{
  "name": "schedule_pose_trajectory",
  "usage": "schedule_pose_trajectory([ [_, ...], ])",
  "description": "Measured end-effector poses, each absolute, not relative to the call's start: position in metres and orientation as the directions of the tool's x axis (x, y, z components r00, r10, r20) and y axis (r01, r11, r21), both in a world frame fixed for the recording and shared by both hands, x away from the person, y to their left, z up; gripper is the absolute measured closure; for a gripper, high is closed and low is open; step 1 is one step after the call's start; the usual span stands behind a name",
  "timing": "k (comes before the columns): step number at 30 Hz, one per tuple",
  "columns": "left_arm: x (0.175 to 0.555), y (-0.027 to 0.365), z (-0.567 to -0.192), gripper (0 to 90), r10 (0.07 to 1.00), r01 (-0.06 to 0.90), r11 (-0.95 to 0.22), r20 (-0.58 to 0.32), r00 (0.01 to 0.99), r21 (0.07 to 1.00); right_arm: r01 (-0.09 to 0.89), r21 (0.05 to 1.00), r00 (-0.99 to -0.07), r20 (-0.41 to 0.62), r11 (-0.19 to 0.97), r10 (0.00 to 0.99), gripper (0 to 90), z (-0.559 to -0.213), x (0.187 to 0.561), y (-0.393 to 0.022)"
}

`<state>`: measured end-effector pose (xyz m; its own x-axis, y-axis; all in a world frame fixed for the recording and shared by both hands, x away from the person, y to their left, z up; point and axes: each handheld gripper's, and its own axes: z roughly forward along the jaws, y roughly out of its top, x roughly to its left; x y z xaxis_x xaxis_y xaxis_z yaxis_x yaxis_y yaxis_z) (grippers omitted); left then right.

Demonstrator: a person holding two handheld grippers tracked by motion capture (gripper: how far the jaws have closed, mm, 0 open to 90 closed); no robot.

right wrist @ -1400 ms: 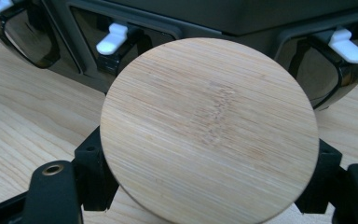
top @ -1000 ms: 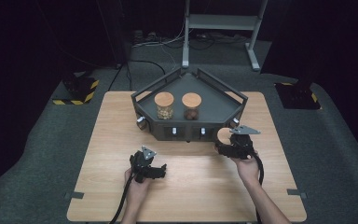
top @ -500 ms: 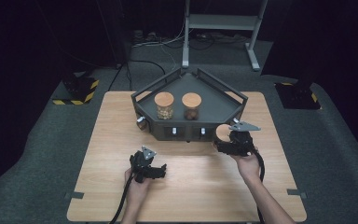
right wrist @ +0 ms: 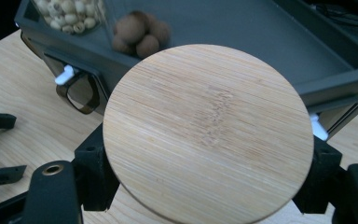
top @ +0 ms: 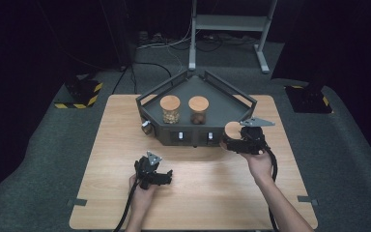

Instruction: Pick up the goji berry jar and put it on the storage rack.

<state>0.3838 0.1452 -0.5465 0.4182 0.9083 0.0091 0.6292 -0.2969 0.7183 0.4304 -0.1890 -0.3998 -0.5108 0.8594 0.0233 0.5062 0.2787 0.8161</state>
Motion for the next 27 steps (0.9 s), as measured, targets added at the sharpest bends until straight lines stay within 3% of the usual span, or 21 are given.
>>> schedule_pose_trajectory([
  [27, 0.384, 0.145, -0.546, 2.9, 0.910, 0.631, -0.295, 0.011, 0.413, 0.717, 0.521, 0.791, -0.567, 0.039, 0.321, 0.823, 25.5, -0.367, 0.449, -0.182],
])
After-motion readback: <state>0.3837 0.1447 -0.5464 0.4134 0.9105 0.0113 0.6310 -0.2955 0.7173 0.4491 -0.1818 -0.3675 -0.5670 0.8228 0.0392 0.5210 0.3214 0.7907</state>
